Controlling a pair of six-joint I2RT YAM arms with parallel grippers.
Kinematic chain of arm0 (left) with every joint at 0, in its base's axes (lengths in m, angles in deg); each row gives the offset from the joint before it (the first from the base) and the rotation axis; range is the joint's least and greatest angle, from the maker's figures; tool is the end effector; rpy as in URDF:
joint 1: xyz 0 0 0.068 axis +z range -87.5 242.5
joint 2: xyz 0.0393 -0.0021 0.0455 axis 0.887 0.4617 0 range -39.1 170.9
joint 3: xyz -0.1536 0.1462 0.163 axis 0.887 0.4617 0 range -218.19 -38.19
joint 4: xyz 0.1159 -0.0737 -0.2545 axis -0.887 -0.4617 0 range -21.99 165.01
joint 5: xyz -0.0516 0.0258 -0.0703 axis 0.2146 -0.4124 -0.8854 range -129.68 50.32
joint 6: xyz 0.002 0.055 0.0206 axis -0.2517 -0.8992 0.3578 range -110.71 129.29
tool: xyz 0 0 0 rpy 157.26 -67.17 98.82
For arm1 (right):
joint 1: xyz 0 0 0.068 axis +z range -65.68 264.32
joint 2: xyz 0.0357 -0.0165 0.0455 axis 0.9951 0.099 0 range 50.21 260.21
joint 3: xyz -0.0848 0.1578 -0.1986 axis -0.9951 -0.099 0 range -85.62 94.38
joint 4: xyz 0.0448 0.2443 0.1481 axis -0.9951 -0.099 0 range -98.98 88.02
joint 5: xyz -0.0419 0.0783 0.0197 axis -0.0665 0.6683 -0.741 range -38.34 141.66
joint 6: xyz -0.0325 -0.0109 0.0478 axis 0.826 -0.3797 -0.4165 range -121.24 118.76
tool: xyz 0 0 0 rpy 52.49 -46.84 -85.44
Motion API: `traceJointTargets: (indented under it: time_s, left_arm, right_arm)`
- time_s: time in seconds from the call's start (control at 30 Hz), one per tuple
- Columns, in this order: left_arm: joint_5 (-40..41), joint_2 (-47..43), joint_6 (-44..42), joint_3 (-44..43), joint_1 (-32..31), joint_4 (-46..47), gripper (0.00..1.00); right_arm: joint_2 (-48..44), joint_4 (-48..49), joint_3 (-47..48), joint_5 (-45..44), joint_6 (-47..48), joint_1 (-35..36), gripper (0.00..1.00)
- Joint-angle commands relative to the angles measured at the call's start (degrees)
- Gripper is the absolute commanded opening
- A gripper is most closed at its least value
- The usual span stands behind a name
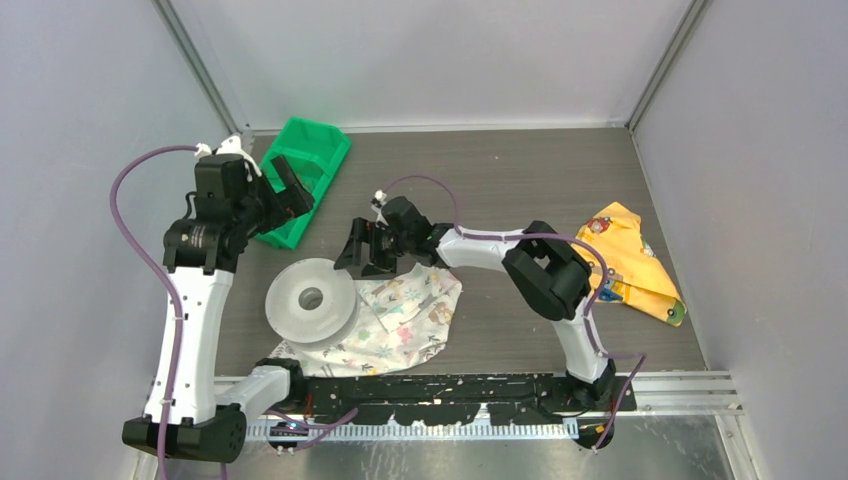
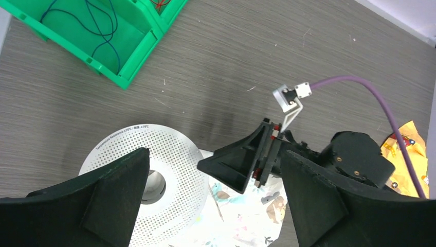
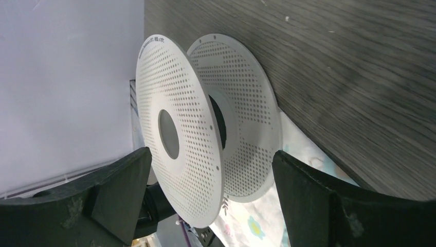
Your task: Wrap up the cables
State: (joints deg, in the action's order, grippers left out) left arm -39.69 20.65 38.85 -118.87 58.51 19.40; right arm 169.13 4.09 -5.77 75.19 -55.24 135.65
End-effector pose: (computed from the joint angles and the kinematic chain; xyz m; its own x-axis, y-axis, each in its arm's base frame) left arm 0.2201 -0.0153 0.4245 -0.5281 -0.4577 -0.7153 -0.2192 0.8873 -0.4059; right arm 0.2933 0.3937 0.1518 -0.9484 0.0021 -0.3170 -0.2684 0.5271 0.8063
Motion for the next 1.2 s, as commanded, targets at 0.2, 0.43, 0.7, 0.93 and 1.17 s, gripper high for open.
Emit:
traceJointTargets:
  time_s: [0.2,0.43,0.7,0.93,1.17]
  left_arm:
    - [-1.57,-1.12,0.23,1.28,0.28,1.44,1.0]
    - [-1.72,-1.38,0.48,2.23,0.24,1.72,1.0]
    - [-3.22,-1.73,1.44,1.87,0.28,1.89,1.0]
    - [-5.4,-0.52,-1.1,-6.86,0.24,-0.82,1.0]
    - [-3.23,-0.33,-1.26,-4.96,0.26,0.08,1.0]
  right_arm:
    - [5.79,12.29,5.12,9.67,-7.81,1.93,0.68]
    - [7.82,16.08,5.4,12.67,-10.6,2.0,0.44]
    - [2.33,10.36,7.37,13.69,-6.81,0.69,0.0]
    - [-13.52,-17.56,14.77,-0.03,6.37,-5.95,0.0]
    - [-26.62,-39.25,16.82,-40.33,26.71,-7.18,0.01]
